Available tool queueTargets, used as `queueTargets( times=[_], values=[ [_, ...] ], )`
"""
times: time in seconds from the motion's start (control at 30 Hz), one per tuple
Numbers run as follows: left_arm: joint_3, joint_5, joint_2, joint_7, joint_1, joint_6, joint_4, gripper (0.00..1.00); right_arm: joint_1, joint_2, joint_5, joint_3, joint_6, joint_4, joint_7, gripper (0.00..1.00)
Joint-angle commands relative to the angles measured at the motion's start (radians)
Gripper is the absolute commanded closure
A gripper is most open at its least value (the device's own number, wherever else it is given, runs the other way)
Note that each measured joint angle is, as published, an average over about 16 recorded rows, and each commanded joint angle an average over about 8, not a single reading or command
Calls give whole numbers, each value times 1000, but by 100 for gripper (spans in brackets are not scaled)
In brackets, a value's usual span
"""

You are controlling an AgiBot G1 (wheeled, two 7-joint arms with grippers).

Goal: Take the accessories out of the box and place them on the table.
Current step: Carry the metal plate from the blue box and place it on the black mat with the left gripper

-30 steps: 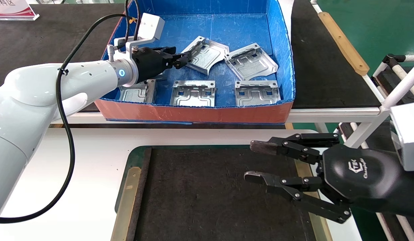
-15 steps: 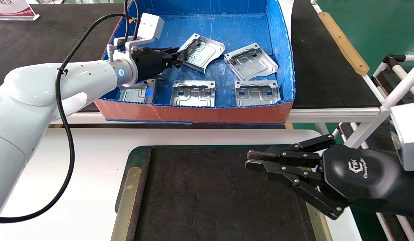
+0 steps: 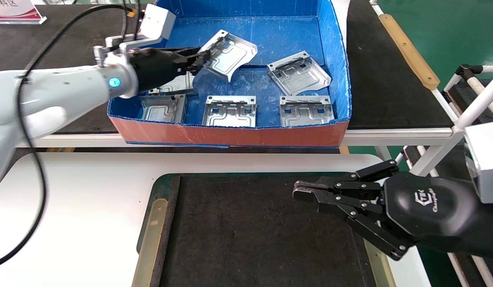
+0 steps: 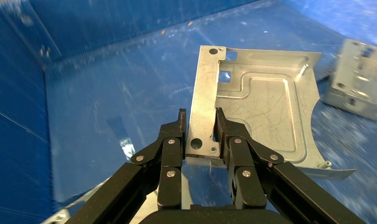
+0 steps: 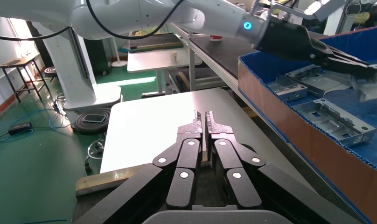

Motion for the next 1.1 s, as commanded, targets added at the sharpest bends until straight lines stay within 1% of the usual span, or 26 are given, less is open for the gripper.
queueTargets(
  times=[0.03,0.27,0.4,0.53,0.63,0.83,0.97,1.1],
  values=[
    [-13,-21,-27,34,8,26,-29,100,0,0,0,0,0,0,0,0],
    [-94,-149,-104,244,38,188,-58,100,0,0,0,0,0,0,0,0],
    [-134,-219,-133,369,43,313,-35,100,0,0,0,0,0,0,0,0],
    [-154,-265,-155,487,38,458,4,100,0,0,0,0,0,0,0,0],
    [-161,-286,-168,575,30,557,37,100,0,0,0,0,0,0,0,0],
    [-169,-309,-178,739,7,709,108,100,0,0,0,0,0,0,0,0],
    [-166,-314,-182,820,-10,808,150,100,0,0,0,0,0,0,0,0],
    [-158,-314,-183,875,-26,900,189,100,0,0,0,0,0,0,0,0]
  ],
)
